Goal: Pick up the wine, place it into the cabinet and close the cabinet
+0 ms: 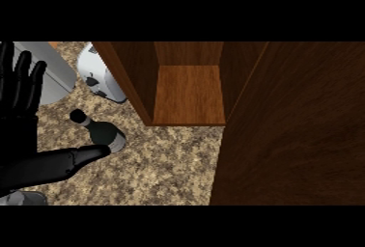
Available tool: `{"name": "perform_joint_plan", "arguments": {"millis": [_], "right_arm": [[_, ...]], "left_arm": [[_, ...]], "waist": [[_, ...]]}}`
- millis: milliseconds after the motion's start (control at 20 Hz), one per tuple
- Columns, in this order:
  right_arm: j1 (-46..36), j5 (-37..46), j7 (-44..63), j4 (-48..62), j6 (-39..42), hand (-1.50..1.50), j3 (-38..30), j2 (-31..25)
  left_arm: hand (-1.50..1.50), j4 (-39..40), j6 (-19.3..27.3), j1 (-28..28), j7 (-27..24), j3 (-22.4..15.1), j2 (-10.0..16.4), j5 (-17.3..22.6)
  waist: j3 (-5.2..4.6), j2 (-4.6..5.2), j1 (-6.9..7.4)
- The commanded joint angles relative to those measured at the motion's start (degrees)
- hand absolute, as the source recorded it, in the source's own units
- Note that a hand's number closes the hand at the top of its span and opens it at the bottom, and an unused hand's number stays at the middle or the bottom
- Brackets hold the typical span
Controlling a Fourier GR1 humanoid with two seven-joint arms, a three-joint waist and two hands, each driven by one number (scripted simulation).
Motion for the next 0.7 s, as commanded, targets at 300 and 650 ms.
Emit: {"name": "perform_joint_plan", "arguments": {"millis": [300, 650], "right_arm": [[-6.2, 6.6, 12.7, -9.8, -5.2, -1.50, 2.7, -1.4], [-3.5, 10.8, 11.2, -9.6, -8.4, -1.50, 9.2, -1.7]], "left_arm": [[-1.50, -6.1, 3.3, 1.3, 7.5, -4.6, -1.1, -5.8], [-1.50, -4.0, 1.6, 2.5, 7.7, 0.0, 1.3, -2.8]], "waist": [[-0.03, -0.08, 0.02], [-0.04, -0.16, -0.21]]}}
